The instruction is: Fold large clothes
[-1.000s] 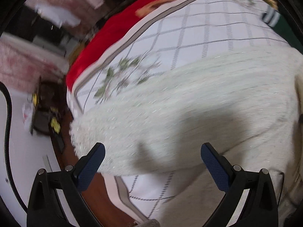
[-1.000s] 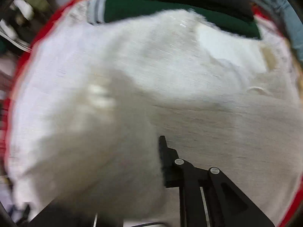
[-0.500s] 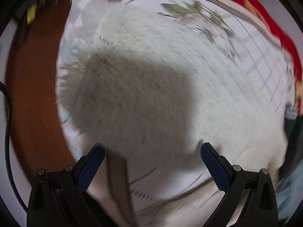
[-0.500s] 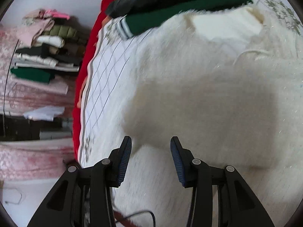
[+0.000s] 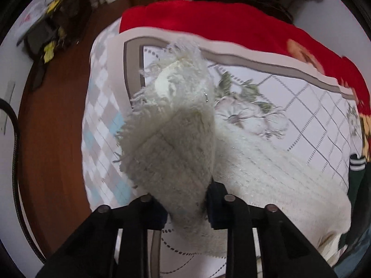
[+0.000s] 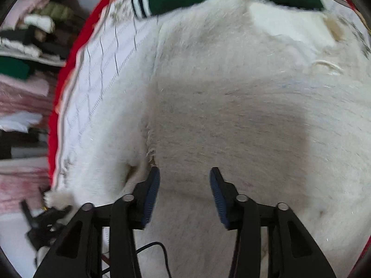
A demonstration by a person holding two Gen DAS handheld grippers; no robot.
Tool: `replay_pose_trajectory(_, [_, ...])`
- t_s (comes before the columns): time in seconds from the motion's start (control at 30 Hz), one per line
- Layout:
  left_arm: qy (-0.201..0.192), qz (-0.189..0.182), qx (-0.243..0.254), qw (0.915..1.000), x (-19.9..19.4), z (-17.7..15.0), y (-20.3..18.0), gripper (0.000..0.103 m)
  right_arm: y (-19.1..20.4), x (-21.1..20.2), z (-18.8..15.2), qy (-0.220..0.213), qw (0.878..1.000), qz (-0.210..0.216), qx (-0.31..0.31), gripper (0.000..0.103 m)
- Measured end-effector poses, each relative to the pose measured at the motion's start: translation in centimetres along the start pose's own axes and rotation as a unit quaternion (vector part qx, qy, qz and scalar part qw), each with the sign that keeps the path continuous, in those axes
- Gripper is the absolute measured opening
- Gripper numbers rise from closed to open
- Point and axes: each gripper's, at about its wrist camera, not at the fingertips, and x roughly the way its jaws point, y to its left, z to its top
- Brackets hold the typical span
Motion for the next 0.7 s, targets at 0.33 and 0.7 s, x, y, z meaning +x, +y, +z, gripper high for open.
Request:
replay_pose_trajectory(0.33, [-0.098, -0.014, 0.116, 0.9884, -7.7, -0.8, -3.3, 0.016, 1.4, 3.9, 1.2, -0.015, 0.995, -0.095, 0.027, 0.017])
replay_pose_trajectory(0.7, [-0.126, -0.035, 0.134, 0.9823, -8.1, 3.1, -5.0, 0.015, 1.4, 3.9, 2.0, -0.01, 0.996, -0.039, 0.086, 0.034])
